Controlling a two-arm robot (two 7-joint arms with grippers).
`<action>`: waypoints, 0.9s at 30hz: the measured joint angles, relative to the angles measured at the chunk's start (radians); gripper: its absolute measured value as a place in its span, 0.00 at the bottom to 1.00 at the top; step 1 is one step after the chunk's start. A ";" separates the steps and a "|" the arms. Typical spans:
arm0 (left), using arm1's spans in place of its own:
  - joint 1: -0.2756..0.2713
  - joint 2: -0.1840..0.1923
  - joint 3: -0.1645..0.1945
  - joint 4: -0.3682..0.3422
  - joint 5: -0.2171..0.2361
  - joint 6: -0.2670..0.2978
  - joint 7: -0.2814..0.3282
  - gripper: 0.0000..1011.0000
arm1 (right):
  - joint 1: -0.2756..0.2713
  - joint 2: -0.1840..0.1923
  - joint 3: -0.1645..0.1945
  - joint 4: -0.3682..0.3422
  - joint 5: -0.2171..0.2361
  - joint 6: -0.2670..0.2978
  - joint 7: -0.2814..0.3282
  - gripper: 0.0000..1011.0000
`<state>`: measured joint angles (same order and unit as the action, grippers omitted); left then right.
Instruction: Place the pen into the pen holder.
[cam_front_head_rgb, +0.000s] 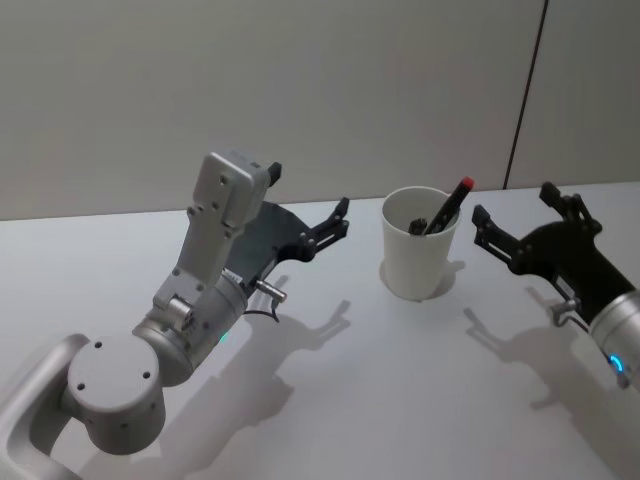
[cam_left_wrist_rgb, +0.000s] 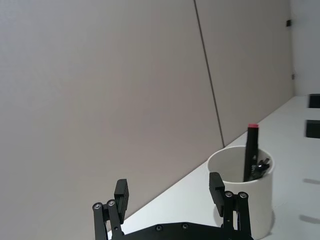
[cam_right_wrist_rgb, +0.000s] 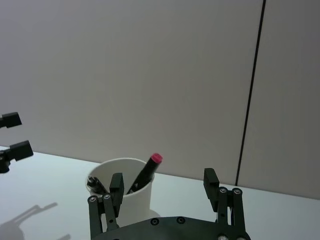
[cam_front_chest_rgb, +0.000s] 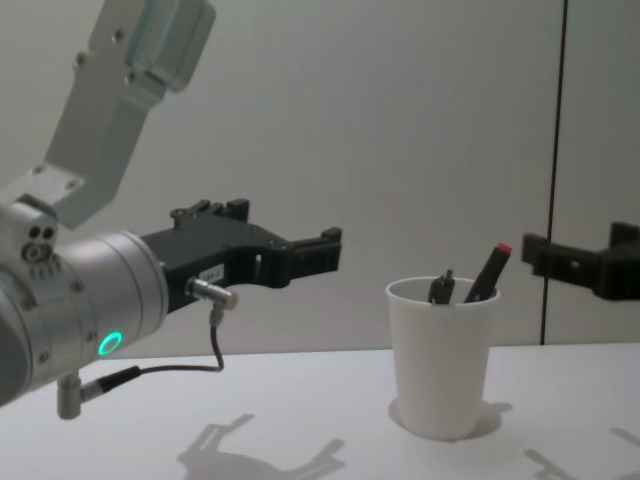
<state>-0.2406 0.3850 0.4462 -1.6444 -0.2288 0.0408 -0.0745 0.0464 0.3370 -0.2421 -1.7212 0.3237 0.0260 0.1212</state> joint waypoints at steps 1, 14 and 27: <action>0.001 -0.001 0.002 0.005 0.007 -0.007 0.017 0.99 | -0.013 0.000 0.004 -0.010 -0.008 0.002 -0.012 0.99; 0.004 -0.003 0.009 0.018 0.029 -0.027 0.063 0.99 | -0.061 0.000 0.017 -0.045 -0.036 0.009 -0.054 0.99; 0.003 -0.003 0.008 0.018 0.029 -0.027 0.064 0.99 | -0.061 0.001 0.017 -0.046 -0.036 0.009 -0.055 0.99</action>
<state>-0.2371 0.3821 0.4547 -1.6261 -0.2003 0.0136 -0.0109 -0.0147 0.3375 -0.2253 -1.7668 0.2873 0.0346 0.0667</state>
